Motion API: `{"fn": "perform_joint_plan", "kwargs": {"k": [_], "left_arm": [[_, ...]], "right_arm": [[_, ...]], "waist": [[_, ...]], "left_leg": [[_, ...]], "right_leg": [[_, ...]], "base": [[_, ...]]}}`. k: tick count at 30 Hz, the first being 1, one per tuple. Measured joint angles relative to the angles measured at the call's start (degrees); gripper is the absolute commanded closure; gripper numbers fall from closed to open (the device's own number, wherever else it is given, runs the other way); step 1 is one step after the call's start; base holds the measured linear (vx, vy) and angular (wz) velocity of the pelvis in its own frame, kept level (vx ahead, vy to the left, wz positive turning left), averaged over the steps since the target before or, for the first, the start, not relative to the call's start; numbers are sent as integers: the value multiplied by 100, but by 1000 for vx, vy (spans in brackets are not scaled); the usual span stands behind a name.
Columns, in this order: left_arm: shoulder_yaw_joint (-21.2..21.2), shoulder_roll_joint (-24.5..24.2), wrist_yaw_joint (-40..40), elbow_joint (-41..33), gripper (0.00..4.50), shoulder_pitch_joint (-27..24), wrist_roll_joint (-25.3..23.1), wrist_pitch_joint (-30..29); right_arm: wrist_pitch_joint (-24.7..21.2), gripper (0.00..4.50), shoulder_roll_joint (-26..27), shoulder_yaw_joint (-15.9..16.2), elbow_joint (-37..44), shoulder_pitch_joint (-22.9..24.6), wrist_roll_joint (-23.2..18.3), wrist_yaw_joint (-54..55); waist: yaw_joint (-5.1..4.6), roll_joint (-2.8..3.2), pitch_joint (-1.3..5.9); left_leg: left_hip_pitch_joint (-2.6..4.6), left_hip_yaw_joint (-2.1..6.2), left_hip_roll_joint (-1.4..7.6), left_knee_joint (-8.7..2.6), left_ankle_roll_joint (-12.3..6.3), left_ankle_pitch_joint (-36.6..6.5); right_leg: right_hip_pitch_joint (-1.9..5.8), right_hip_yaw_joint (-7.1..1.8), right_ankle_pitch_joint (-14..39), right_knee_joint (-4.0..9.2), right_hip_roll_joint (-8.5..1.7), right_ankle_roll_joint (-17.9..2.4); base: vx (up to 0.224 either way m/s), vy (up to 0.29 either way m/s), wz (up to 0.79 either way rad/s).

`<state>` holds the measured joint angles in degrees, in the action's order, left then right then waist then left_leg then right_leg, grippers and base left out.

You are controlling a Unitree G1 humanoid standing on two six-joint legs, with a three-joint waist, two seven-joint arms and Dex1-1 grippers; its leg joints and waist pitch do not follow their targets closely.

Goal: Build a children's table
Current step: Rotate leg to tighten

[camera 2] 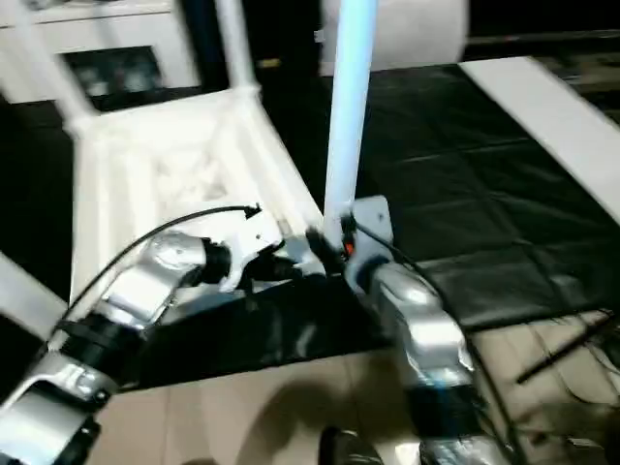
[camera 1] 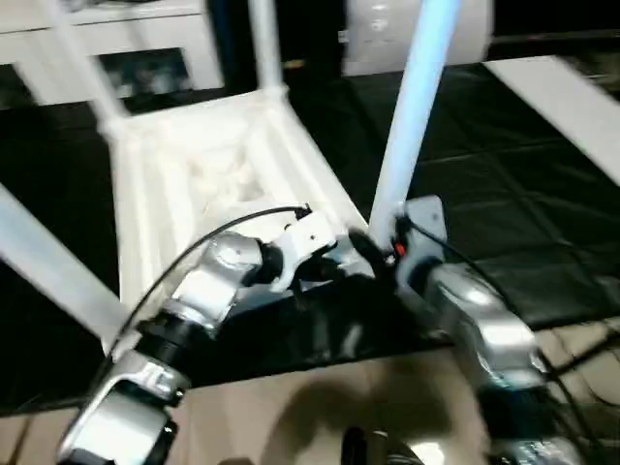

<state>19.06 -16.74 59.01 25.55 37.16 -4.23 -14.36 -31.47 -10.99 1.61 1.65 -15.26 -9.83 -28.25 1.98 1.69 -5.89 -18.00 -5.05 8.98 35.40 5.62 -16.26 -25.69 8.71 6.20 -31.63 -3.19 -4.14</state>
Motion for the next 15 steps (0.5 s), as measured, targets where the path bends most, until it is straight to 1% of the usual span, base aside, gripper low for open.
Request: {"fn": "perform_joint_plan", "kwargs": {"k": [2,3,4,6,7,8,9,10,11,12,13,14,15], "left_arm": [[2,-111,100,130,450,55,-2,223],[12,-180,125,311,450,117,-20,501],[13,-246,126,432,450,150,-35,691],[-29,-366,125,594,450,189,-49,887],[-47,-367,126,631,423,192,-45,921],[-59,-355,139,650,407,192,-29,949],[-84,-353,157,667,397,186,8,970],[-129,-353,173,667,397,169,24,984],[-193,-353,207,651,393,132,100,1042],[-372,-355,211,461,384,14,281,1199],[-475,-351,207,353,372,-32,394,1276],[-597,-335,200,232,372,-73,529,1305],[-836,-265,143,-72,372,-212,781,1203]], "right_arm": [[-18,47,-272,-1,264,165,-167,-352],[-31,41,-499,-4,488,295,-302,-648],[-33,41,-634,-29,628,379,-384,-810],[-33,27,-737,-130,754,461,-445,-978],[-33,8,-776,-136,819,501,-460,-986],[-32,3,-795,-138,936,580,-476,-978],[-49,1,-792,-131,1085,708,-515,-970],[-61,1,-791,-129,1190,807,-550,-970],[-98,0,-792,-128,1330,942,-565,-945],[-135,0,-789,-114,1565,1182,-558,-868],[-166,0,-785,-95,1641,1289,-551,-824],[-168,0,-777,-80,1702,1354,-524,-745],[-213,0,-770,-27,1915,1484,-471,-598]], "waist": [[-2,1,1],[-5,1,2],[-12,-7,6],[-34,-35,23],[-26,-40,26],[-13,-48,30],[-4,-51,32],[-4,-52,32],[-1,-55,34],[9,-62,38],[17,-71,49],[21,-75,62],[27,-75,87]], "left_leg": [[-33,-8,16,1,0,6],[-51,-8,14,14,-2,4],[-54,-11,12,19,-8,1],[-55,-15,10,20,-13,-2],[-56,-13,11,19,-13,-2],[-59,-12,11,17,-13,-2],[-62,-12,18,15,-13,-2],[-66,-12,20,13,-12,-2],[-73,-10,21,12,-13,-2],[-78,-7,25,9,-12,-2],[-79,-6,26,9,-12,-2],[-81,-6,26,10,-12,-2],[-82,-8,26,10,-11,-3]], "right_leg": [[0,8,-27,58,-3,12],[-1,10,-37,69,-10,17],[-1,8,-40,71,-14,21],[-1,11,-41,71,-17,20],[-1,14,-41,71,-16,20],[-3,17,-41,71,-16,20],[-4,25,-40,71,-16,20],[-7,27,-40,71,-16,20],[-12,28,-41,70,-16,20],[-14,33,-40,70,-16,19],[-15,36,-40,69,-16,19],[-15,37,-40,69,-16,19],[-15,37,-40,70,-20,19]], "base": [[0,0,0],[0,0,0],[0,0,0],[0,0,0],[0,0,0],[0,0,0],[0,0,0],[0,0,0],[0,0,0],[0,0,0],[0,0,0],[0,0,0],[0,0,0]]}}
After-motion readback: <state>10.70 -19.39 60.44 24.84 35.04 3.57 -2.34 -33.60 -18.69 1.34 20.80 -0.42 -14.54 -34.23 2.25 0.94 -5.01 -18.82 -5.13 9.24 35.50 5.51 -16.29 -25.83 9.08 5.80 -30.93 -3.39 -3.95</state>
